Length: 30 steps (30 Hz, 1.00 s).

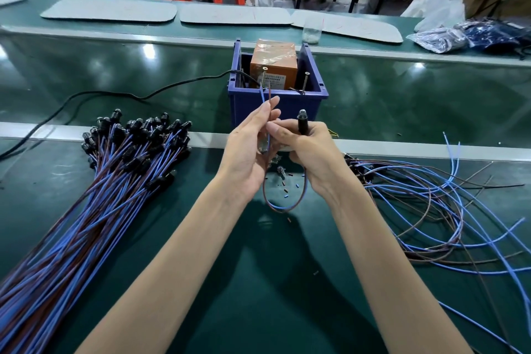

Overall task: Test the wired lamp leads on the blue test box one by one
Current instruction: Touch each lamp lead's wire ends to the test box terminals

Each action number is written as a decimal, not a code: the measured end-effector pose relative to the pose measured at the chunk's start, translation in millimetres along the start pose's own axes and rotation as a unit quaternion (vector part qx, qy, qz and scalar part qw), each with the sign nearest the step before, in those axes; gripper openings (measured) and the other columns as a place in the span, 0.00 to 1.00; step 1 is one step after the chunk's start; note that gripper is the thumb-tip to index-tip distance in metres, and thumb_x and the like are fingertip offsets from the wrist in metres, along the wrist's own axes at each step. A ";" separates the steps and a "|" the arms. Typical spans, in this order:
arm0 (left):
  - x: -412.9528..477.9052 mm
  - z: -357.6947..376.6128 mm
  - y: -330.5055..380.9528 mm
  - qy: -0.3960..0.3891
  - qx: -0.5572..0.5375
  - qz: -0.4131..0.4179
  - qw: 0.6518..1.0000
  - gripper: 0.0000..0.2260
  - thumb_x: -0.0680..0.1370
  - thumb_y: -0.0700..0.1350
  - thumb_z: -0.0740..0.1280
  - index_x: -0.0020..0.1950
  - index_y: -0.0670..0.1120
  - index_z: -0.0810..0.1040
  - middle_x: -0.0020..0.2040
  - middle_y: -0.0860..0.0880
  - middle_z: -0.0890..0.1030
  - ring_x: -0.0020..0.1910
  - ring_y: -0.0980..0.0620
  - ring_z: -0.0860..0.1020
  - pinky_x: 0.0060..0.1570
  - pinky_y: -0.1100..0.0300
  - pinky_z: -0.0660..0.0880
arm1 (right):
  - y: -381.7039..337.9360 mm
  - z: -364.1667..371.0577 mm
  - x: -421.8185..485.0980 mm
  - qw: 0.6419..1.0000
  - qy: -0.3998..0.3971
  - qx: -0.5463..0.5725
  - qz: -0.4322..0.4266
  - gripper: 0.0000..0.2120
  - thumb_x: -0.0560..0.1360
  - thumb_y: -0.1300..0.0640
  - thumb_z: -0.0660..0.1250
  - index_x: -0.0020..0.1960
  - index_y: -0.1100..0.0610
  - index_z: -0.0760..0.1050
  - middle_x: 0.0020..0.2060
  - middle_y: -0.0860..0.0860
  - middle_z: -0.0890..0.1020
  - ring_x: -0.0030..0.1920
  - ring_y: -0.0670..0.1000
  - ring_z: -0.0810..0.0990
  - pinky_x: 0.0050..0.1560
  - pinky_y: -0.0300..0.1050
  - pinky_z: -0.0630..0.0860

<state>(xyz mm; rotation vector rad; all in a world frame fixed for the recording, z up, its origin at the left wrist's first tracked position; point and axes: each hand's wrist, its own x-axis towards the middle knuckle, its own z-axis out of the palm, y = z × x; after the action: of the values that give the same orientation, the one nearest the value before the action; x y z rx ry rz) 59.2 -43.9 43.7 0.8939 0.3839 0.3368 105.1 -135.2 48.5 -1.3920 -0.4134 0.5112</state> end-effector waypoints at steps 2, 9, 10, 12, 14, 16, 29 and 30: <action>0.7 -0.8 -1.1 0.013 -0.005 -0.001 1.000 0.08 0.80 0.47 0.63 0.49 0.50 0.82 0.36 0.56 0.83 0.35 0.61 0.80 0.37 0.66 0.78 | 0.4 1.5 -0.5 1.000 0.011 0.005 -0.007 0.05 0.76 0.65 0.68 0.42 0.59 0.81 0.27 0.46 0.82 0.27 0.40 0.79 0.26 0.26 0.67; 1.5 -4.9 -10.8 -0.043 0.065 0.030 0.997 0.07 0.80 0.44 0.64 0.49 0.45 0.81 0.40 0.51 0.85 0.37 0.58 0.82 0.43 0.66 0.79 | 3.7 -5.0 6.4 0.997 0.073 0.032 -0.003 0.11 0.74 0.62 0.70 0.33 0.55 0.83 0.26 0.48 0.81 0.25 0.42 0.76 0.23 0.29 0.66; 1.2 -5.7 -13.0 -0.049 0.061 0.041 0.996 0.06 0.79 0.42 0.65 0.50 0.44 0.81 0.42 0.50 0.85 0.39 0.57 0.82 0.44 0.66 0.79 | 4.1 -6.7 6.5 0.996 0.078 0.029 0.003 0.13 0.75 0.61 0.70 0.32 0.54 0.83 0.25 0.46 0.80 0.24 0.41 0.76 0.23 0.29 0.65; 0.7 -6.6 -16.2 -0.049 0.059 0.059 0.995 0.06 0.78 0.38 0.65 0.52 0.42 0.81 0.46 0.46 0.85 0.43 0.55 0.83 0.47 0.65 0.79 | 4.1 -9.5 6.2 0.996 0.082 0.030 0.010 0.13 0.75 0.62 0.69 0.33 0.54 0.82 0.24 0.45 0.79 0.23 0.39 0.75 0.22 0.28 0.65; 1.3 -6.8 -17.4 -0.040 0.058 0.070 0.995 0.07 0.77 0.36 0.66 0.53 0.40 0.80 0.49 0.42 0.84 0.43 0.53 0.83 0.49 0.63 0.79 | 4.2 -9.7 6.4 0.996 0.081 0.036 0.006 0.11 0.75 0.63 0.69 0.35 0.55 0.81 0.23 0.44 0.79 0.24 0.39 0.76 0.24 0.28 0.68; 1.7 -6.0 -17.7 -0.023 0.061 0.078 0.995 0.09 0.76 0.36 0.67 0.55 0.37 0.80 0.51 0.38 0.83 0.41 0.51 0.82 0.53 0.58 0.79 | 4.8 -8.2 6.3 0.996 0.085 0.031 -0.002 0.11 0.75 0.63 0.69 0.34 0.55 0.81 0.23 0.45 0.78 0.24 0.40 0.76 0.26 0.29 0.70; 15.5 -18.8 -14.6 0.175 0.164 0.153 0.959 0.08 0.82 0.44 0.61 0.47 0.49 0.79 0.27 0.54 0.66 0.24 0.59 0.61 0.25 0.66 0.59 | 0.5 -14.0 11.8 0.984 0.166 0.059 0.016 0.14 0.83 0.59 0.57 0.39 0.59 0.71 0.24 0.50 0.81 0.23 0.47 0.79 0.20 0.31 0.67; 16.9 -19.0 -14.5 0.181 0.174 0.146 0.957 0.10 0.82 0.43 0.59 0.47 0.49 0.79 0.28 0.54 0.66 0.24 0.59 0.61 0.26 0.65 0.58 | 2.6 -15.2 13.2 0.982 0.180 0.046 0.015 0.15 0.82 0.59 0.57 0.39 0.59 0.73 0.21 0.48 0.78 0.21 0.45 0.75 0.21 0.31 0.66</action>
<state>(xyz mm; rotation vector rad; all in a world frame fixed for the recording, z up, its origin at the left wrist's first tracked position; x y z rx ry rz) 67.2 -31.9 18.2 1.2420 0.6656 0.7265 124.2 -139.8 43.6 -1.3687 -0.0743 0.2886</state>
